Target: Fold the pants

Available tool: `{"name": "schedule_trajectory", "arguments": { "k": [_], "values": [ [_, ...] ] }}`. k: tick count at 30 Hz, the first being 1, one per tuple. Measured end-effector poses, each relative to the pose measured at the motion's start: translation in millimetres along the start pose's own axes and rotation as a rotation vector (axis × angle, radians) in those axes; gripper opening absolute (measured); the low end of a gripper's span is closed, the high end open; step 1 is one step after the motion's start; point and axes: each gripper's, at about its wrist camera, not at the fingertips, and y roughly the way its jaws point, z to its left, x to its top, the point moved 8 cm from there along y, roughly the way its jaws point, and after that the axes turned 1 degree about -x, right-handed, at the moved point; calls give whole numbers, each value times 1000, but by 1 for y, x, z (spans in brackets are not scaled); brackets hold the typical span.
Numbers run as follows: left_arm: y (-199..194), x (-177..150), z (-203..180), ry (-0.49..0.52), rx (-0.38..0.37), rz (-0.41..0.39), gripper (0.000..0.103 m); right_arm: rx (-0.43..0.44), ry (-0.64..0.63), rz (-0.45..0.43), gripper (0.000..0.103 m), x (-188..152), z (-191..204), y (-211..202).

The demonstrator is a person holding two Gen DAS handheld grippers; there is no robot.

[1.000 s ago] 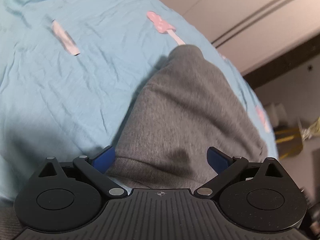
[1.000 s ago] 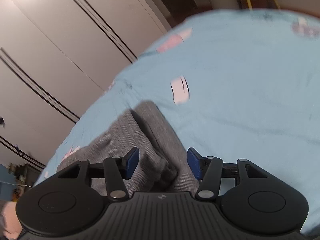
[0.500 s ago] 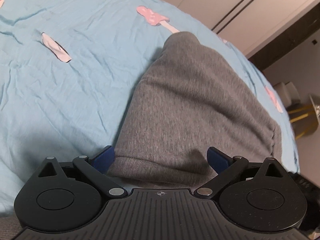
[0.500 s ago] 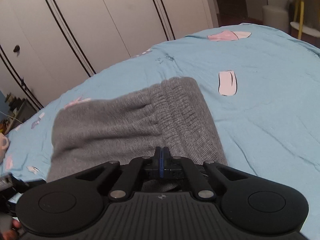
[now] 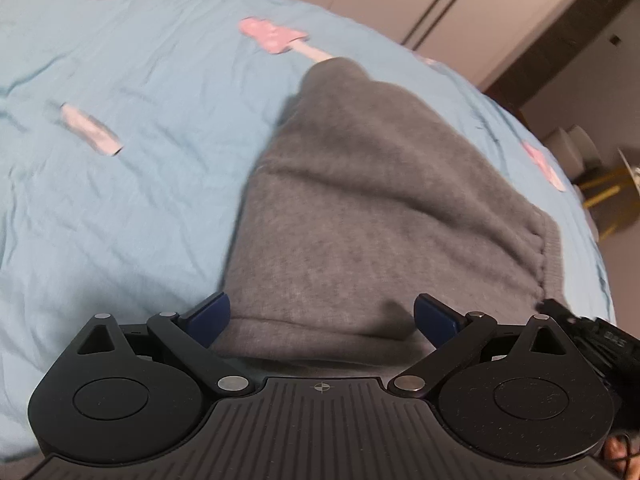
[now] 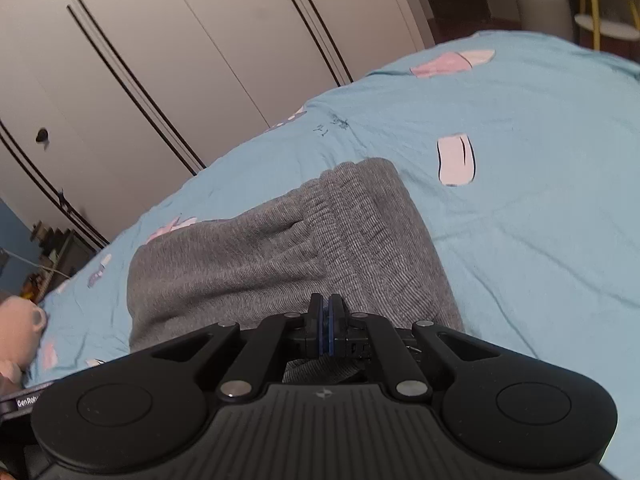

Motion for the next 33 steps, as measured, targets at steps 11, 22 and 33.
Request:
{"name": "schedule_trajectory", "arguments": {
  "k": [11, 22, 33],
  "values": [
    [-10, 61, -63, 98, -401, -9, 101, 55, 51, 6, 2, -2, -7, 3],
    [97, 97, -105, 41, -453, 106, 83, 87, 61, 4, 1, -3, -10, 8],
    [58, 140, -28, -132, -339, -43, 97, 148, 110, 16, 0, -2, -19, 15]
  ]
}}
